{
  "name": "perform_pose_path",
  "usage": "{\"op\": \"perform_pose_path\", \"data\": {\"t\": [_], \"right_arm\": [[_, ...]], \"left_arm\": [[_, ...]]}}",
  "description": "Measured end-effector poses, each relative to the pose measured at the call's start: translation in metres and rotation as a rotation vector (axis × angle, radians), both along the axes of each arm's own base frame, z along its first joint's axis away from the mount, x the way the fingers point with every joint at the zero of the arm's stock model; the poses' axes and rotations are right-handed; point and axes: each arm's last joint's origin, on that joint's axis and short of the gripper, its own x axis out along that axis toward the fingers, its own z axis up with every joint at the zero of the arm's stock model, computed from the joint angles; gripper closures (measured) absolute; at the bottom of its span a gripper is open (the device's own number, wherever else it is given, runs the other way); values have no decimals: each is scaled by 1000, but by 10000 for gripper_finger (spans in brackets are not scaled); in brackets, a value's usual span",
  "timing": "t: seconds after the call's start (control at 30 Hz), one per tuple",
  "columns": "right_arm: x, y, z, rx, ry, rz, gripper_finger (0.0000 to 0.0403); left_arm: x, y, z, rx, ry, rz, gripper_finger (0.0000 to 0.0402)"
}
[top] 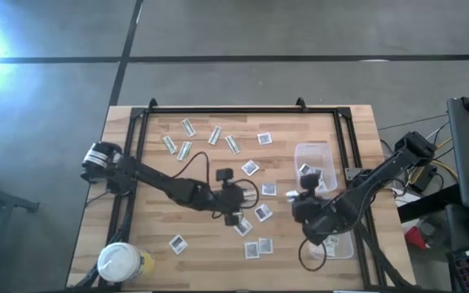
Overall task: Pick & Place First Aid Supplies
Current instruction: Put the towelette pack into the top bin
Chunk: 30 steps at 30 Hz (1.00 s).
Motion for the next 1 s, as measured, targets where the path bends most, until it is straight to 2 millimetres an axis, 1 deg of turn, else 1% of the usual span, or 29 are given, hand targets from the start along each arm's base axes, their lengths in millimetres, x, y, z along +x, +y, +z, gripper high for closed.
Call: {"op": "perform_pose_path", "data": {"t": [0.1,0.27,0.47,0.63,0.73,0.9,1.0], "right_arm": [[-7,-12,7,-31,-32,-83,394],[-17,-36,13,-48,-109,-246,394],[-33,-74,8,-12,-149,-474,394],[-43,-100,1,114,-113,-634,394],[-48,-110,-3,152,-94,-682,394],[-53,-118,-9,225,-37,-730,394],[-53,-122,-15,237,-2,-743,394]], "left_arm": [[-11,6,7,26,45,60,258],[-31,18,22,11,115,118,259],[-51,33,38,-14,160,187,259],[-66,50,47,-34,177,252,261],[-75,62,45,-61,164,307,264],[-89,78,32,-96,163,392,266],[-96,84,25,-104,165,422,266]]}}
